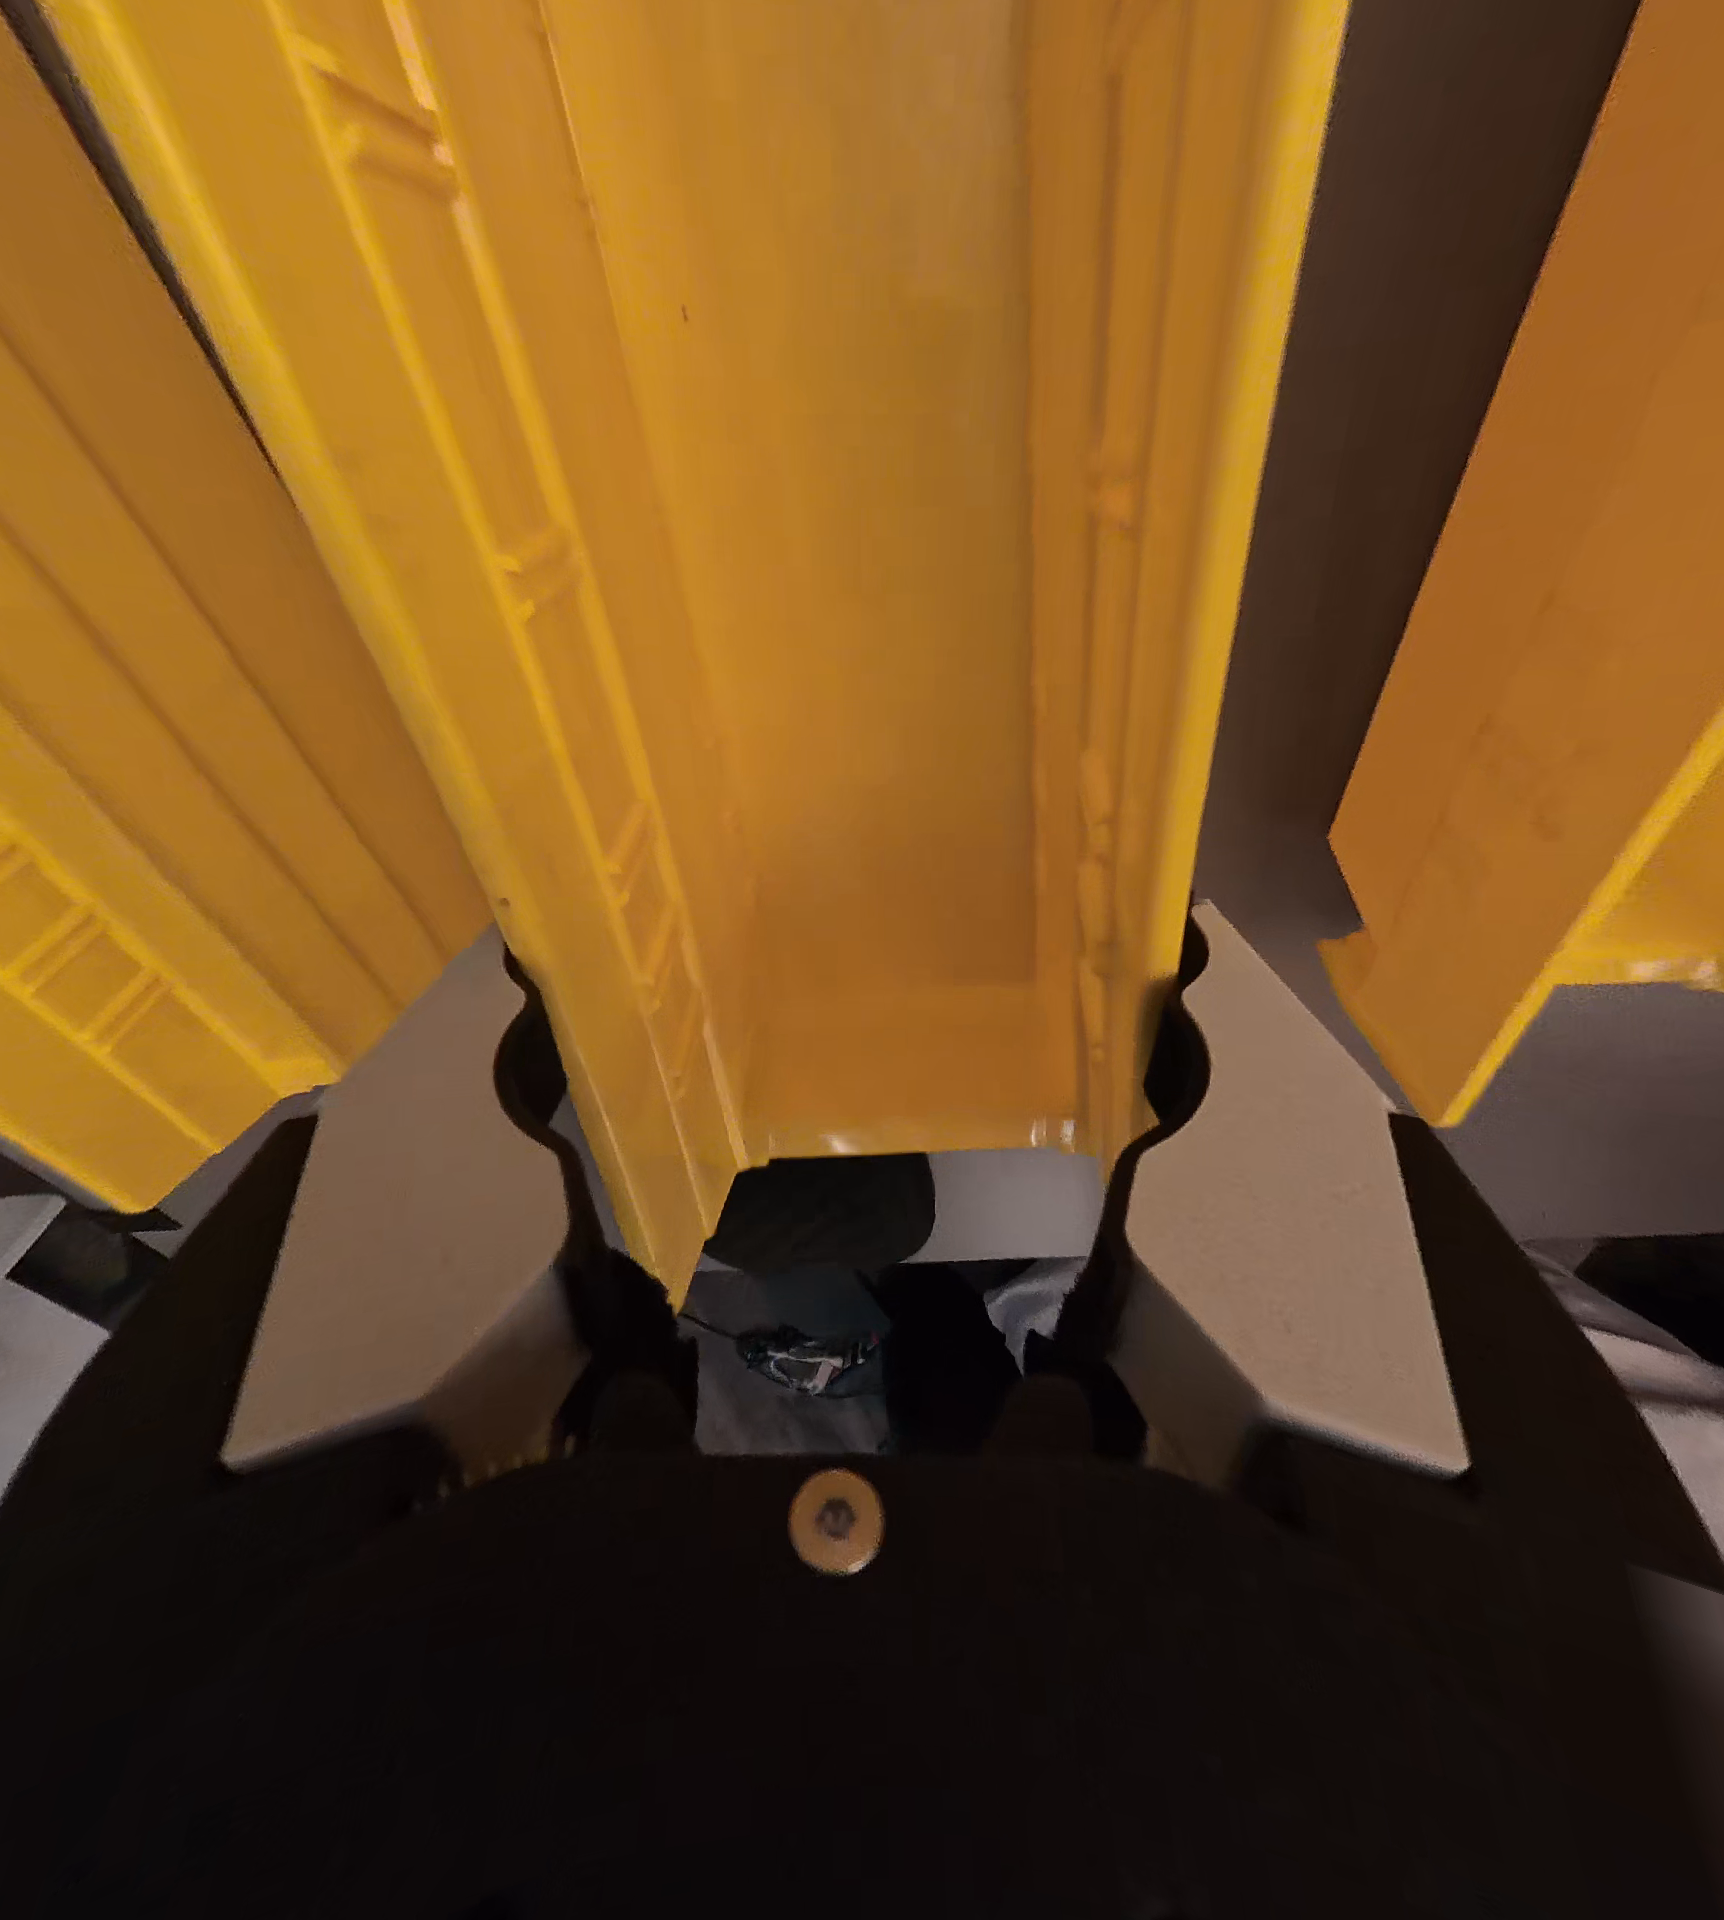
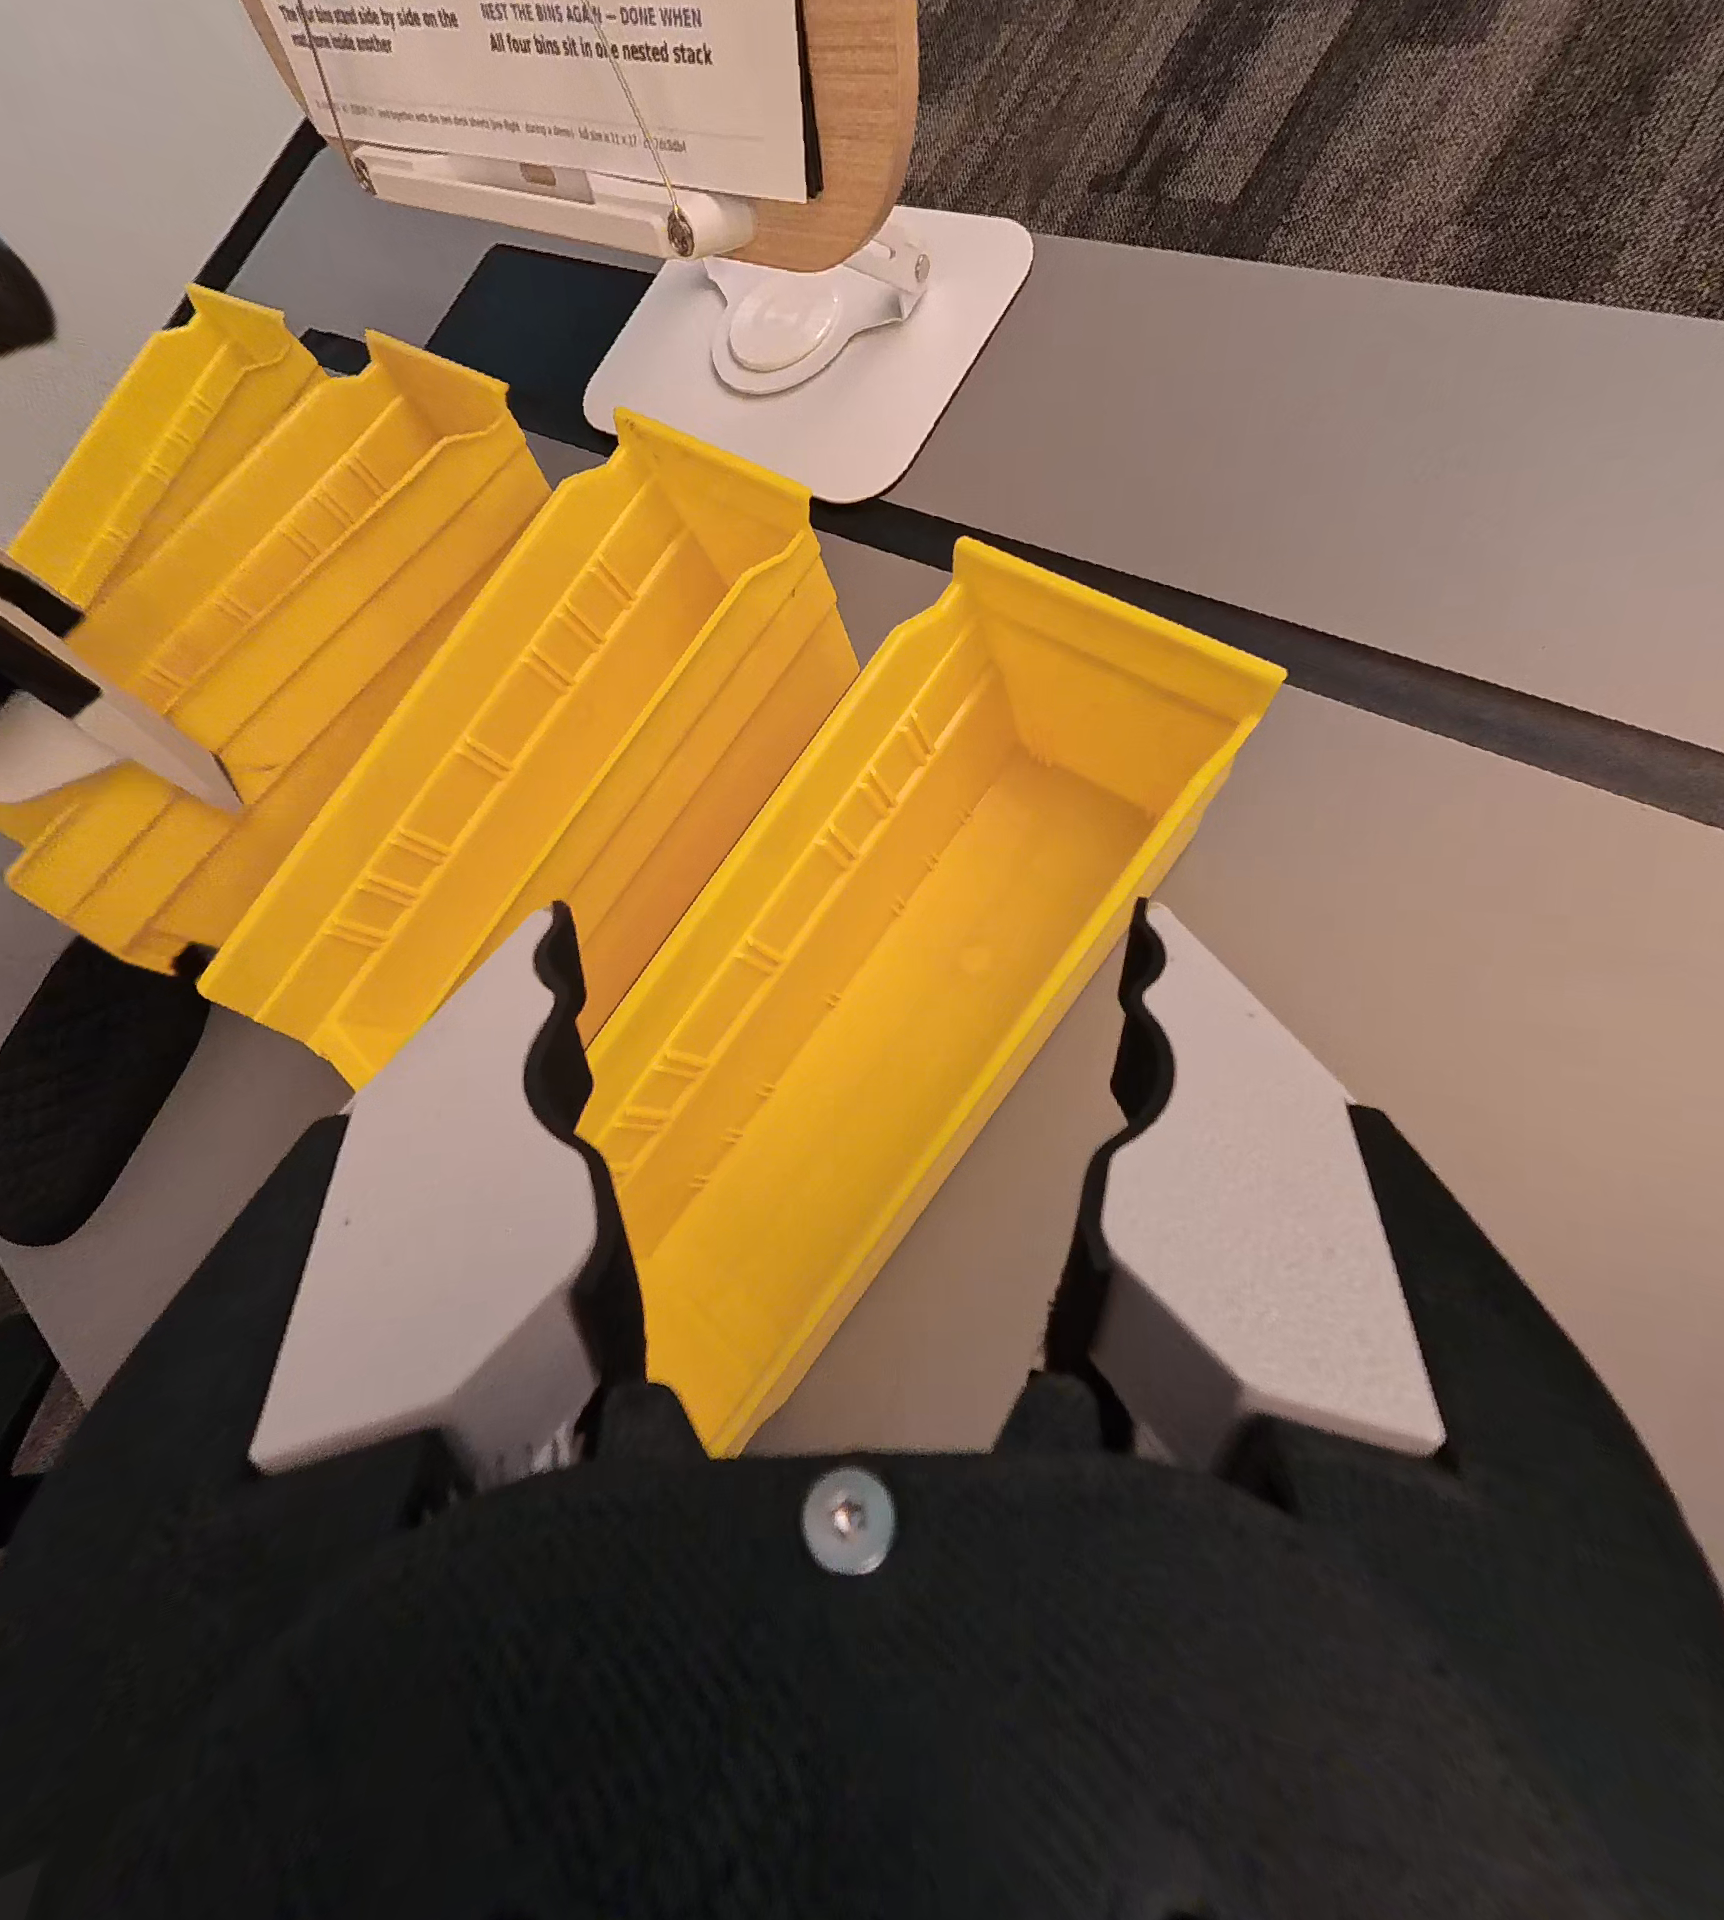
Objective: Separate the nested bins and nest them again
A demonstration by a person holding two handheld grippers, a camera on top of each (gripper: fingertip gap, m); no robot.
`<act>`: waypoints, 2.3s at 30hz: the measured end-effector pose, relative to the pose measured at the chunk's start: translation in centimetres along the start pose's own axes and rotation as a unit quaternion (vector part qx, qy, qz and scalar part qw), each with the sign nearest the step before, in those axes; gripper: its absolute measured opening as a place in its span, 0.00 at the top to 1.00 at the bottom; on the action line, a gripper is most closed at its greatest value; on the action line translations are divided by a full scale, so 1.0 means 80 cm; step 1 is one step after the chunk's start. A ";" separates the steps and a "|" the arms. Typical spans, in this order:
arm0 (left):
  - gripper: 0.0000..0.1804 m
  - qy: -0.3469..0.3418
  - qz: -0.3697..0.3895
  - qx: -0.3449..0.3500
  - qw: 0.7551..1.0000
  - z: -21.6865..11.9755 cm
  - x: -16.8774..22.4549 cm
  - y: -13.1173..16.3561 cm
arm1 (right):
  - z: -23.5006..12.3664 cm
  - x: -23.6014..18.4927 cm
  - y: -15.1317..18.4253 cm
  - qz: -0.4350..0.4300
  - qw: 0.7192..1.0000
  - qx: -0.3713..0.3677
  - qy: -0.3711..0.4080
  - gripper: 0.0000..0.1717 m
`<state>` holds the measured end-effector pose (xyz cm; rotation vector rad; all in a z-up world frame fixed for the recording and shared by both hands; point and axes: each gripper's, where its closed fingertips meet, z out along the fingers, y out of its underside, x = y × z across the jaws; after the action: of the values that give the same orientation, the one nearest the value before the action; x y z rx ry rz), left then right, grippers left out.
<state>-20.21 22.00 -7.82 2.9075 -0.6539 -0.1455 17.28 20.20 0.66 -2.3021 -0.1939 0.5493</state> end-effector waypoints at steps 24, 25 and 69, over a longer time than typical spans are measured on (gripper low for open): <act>0.19 0.003 -0.019 0.032 0.999 0.041 0.003 -0.025 | 0.004 0.006 0.003 0.006 1.000 -0.007 0.002 0.39; 0.22 0.001 -0.016 0.037 0.999 0.039 0.002 -0.026 | 0.004 0.006 0.003 0.007 1.000 -0.007 0.002 0.39; 0.38 0.052 0.032 0.175 0.983 -0.147 0.156 -0.043 | 0.028 0.010 0.017 0.035 0.998 -0.037 -0.041 0.39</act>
<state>-6.03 21.24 2.39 3.1928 -0.8284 0.1442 16.95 20.88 -1.98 -2.3676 -0.1767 0.6846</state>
